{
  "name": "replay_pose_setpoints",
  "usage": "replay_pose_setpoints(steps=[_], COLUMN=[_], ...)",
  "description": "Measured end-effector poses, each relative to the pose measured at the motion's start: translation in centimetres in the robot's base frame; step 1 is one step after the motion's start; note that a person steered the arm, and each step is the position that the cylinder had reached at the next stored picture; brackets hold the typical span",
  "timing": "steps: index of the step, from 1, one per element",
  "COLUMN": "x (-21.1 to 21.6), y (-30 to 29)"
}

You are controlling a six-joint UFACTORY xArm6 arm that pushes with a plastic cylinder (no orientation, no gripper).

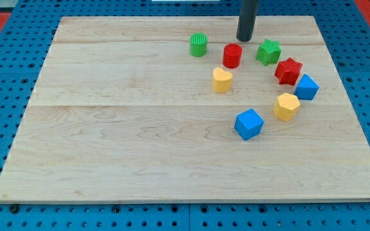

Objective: Push the green star and red circle slightly down

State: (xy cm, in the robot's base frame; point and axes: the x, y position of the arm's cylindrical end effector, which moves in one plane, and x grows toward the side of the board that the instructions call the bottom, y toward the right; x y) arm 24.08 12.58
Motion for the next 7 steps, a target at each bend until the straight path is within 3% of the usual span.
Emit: replay_pose_setpoints(steps=[1,2,3,6,7], x=[-0.3,2.2,7.3,0.9,2.6], y=[-4.0,-8.8,-10.9,4.7,6.5])
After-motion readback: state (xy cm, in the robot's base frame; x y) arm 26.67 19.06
